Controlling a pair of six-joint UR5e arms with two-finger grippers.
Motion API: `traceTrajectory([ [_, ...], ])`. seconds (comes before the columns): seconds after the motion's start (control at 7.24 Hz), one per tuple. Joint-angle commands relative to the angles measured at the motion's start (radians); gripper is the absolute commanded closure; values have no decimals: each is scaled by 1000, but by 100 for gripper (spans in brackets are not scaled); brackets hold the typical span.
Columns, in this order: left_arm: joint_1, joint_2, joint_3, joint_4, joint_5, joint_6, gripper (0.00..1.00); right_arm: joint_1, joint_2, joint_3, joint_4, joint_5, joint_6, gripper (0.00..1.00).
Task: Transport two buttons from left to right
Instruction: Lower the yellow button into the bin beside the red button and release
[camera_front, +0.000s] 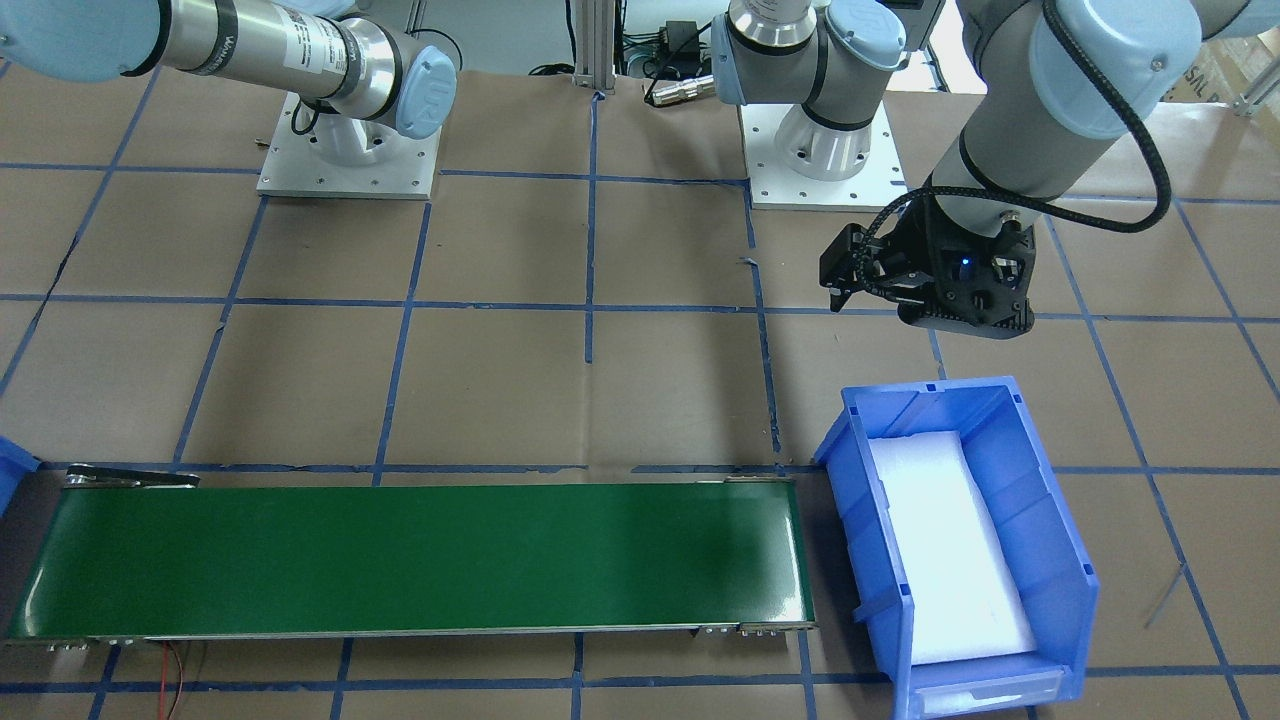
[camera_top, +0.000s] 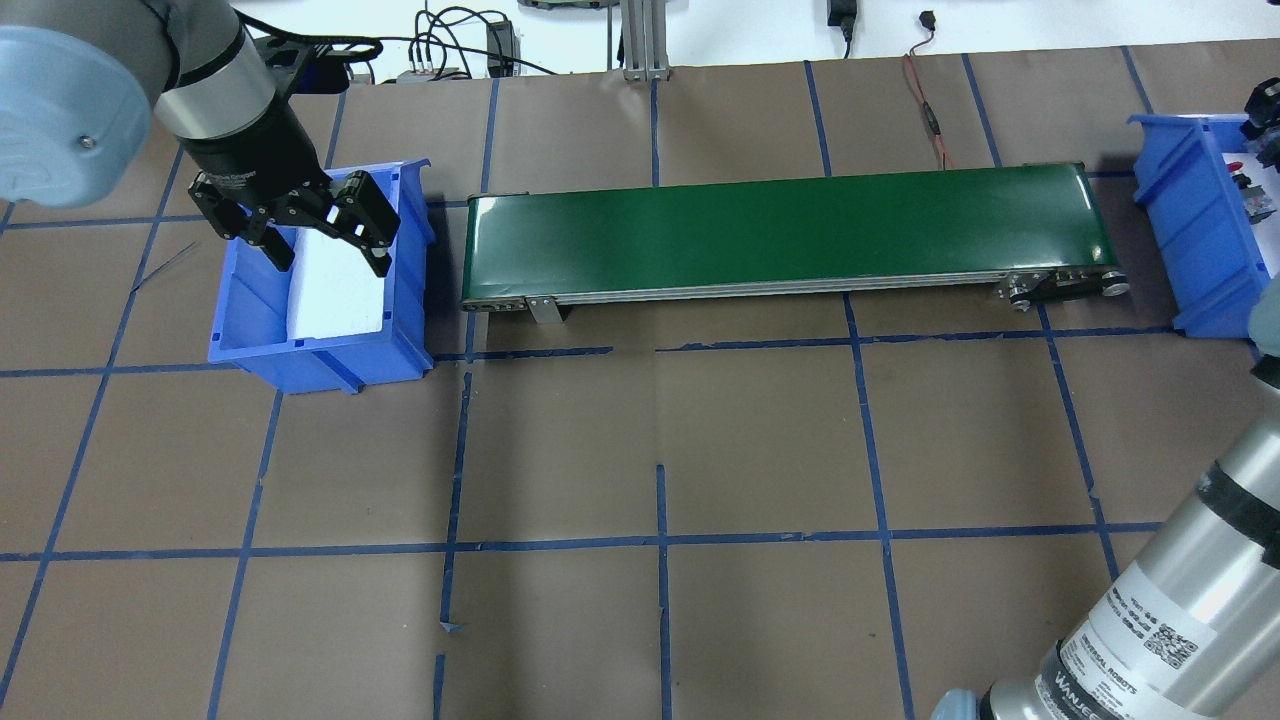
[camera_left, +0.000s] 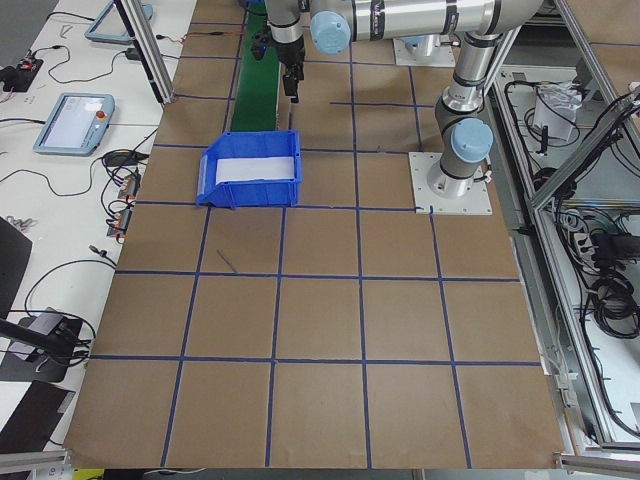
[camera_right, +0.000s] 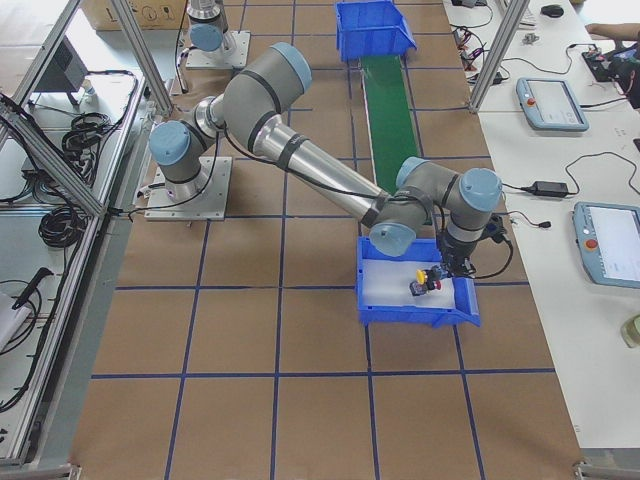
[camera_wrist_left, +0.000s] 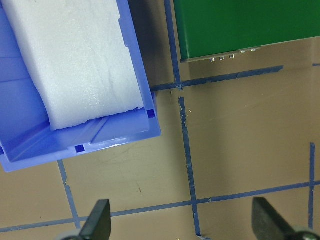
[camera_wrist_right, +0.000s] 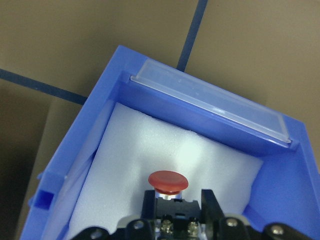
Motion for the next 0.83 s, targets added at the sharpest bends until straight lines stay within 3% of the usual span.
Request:
traceTrajectory([
  [0.0, 1, 1, 0, 0, 0, 0, 0, 0, 19, 0, -16, 8, -1, 91],
  [0.55, 1, 1, -2, 0, 0, 0, 0, 0, 33, 2, -22, 8, 0, 91],
  [0.69, 1, -1, -2, 0, 3, 0, 0, 0, 32, 3, -22, 8, 2, 84],
])
